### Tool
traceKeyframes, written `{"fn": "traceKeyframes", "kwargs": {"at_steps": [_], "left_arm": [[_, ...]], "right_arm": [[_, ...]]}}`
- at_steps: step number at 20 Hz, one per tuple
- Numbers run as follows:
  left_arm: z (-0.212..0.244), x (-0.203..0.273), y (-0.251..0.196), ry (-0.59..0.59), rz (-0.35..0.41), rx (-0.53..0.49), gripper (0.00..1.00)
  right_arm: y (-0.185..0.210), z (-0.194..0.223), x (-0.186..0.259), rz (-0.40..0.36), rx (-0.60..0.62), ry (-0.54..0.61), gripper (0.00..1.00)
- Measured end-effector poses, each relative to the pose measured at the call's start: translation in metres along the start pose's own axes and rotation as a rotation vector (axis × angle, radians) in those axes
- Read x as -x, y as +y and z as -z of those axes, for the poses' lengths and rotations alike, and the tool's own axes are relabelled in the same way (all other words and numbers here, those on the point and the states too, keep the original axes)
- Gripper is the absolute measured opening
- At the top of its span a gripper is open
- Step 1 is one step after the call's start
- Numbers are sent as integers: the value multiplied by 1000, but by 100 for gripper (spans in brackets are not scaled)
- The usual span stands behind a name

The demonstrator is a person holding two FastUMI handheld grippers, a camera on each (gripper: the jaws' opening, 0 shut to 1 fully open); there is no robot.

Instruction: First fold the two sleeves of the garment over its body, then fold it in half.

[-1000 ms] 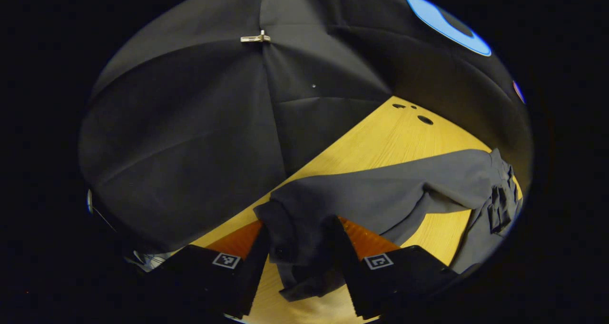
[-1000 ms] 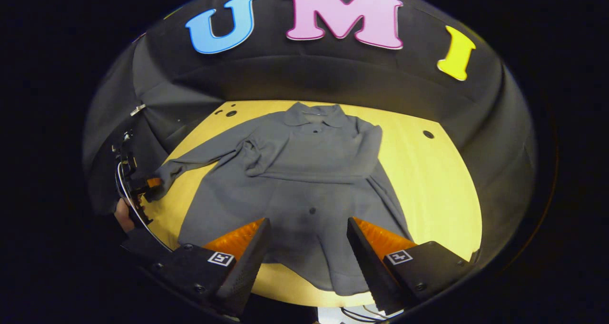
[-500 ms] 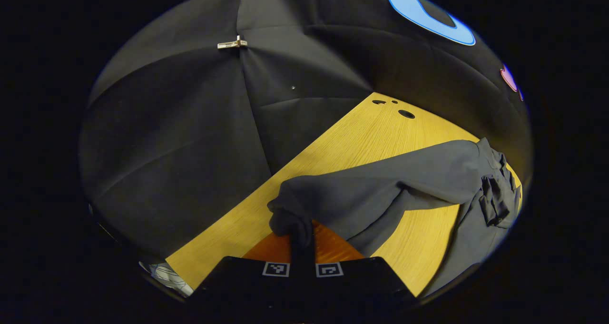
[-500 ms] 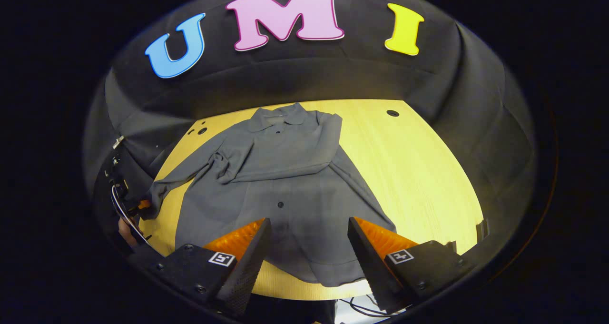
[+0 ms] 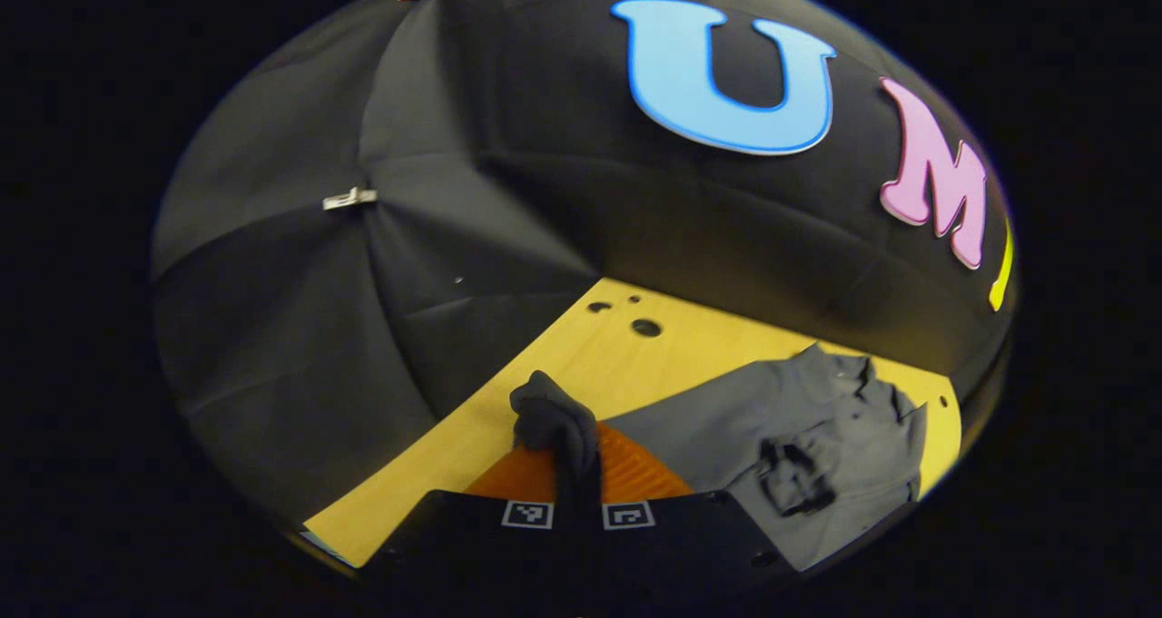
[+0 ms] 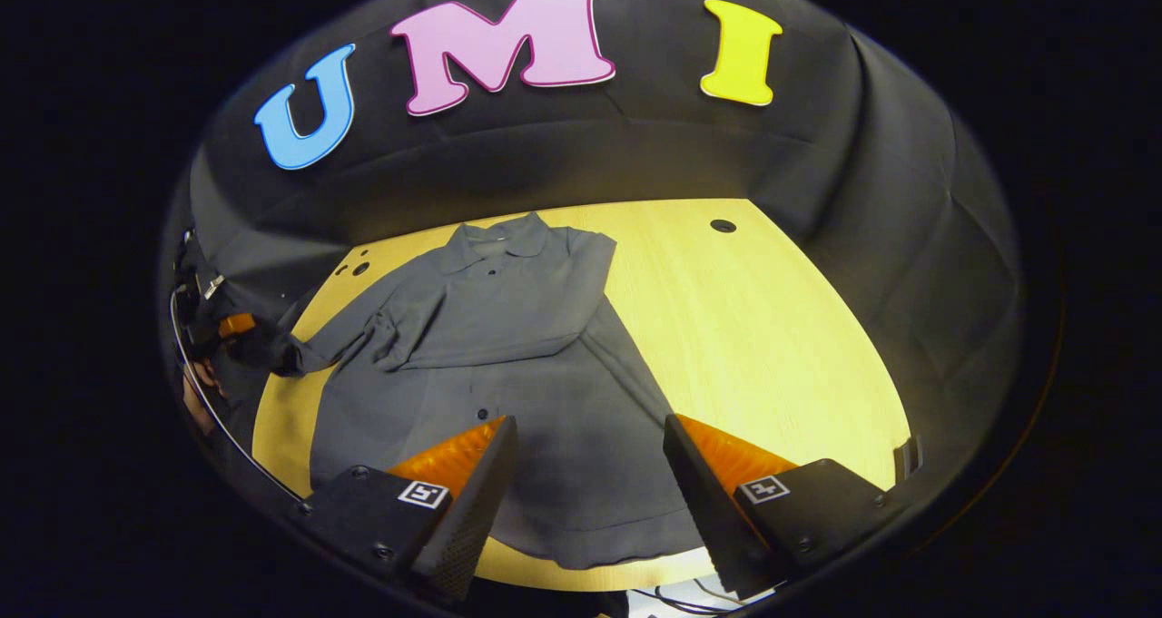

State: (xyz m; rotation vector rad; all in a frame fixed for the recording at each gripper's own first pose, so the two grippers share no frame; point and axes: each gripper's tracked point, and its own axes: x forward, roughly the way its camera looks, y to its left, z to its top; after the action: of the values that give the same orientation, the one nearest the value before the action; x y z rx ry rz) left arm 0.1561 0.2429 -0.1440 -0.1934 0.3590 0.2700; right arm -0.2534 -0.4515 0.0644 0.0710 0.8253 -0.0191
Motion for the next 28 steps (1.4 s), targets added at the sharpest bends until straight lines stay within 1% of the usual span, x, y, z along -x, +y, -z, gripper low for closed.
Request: {"fn": "traceKeyframes", "kwargs": {"at_steps": [4, 5, 6, 10, 11, 13, 16, 19, 22, 24, 26, 28], "left_arm": [[-14, 7, -94, 3, 151, -24, 6], [-14, 9, -118, 5, 185, -34, 2], [-13, 10, -140, 11, 214, -46, 5], [-2, 21, -230, 35, 351, -84, 5], [3, 23, -250, 41, 384, -99, 2], [16, 27, -294, 57, 446, -130, 5], [36, 33, -351, 97, 525, -173, 6], [58, 41, -400, 131, 593, -210, 5], [79, 48, -441, 165, 654, -245, 6], [98, 52, -463, 210, 694, -267, 6], [119, 49, -476, 250, 702, -287, 7], [133, 42, -483, 279, 687, -301, 8]], "right_arm": [[-21, -6, -4, 4, -15, -14, 99], [-26, -6, -5, 4, -24, -15, 99], [-32, -5, -7, 5, -33, -14, 99], [-54, -1, -13, 11, -68, -2, 99], [-59, 0, -14, 11, -74, 2, 99], [-69, 1, -15, 16, -78, 5, 99], [-85, 10, -18, 22, -90, 26, 99], [-97, 18, -23, 21, -106, 54, 99], [-110, 22, -23, 24, -119, 71, 99], [-116, 25, -23, 25, -126, 79, 99], [-121, 27, -24, 28, -126, 90, 99], [-124, 28, -24, 26, -125, 96, 99]]}}
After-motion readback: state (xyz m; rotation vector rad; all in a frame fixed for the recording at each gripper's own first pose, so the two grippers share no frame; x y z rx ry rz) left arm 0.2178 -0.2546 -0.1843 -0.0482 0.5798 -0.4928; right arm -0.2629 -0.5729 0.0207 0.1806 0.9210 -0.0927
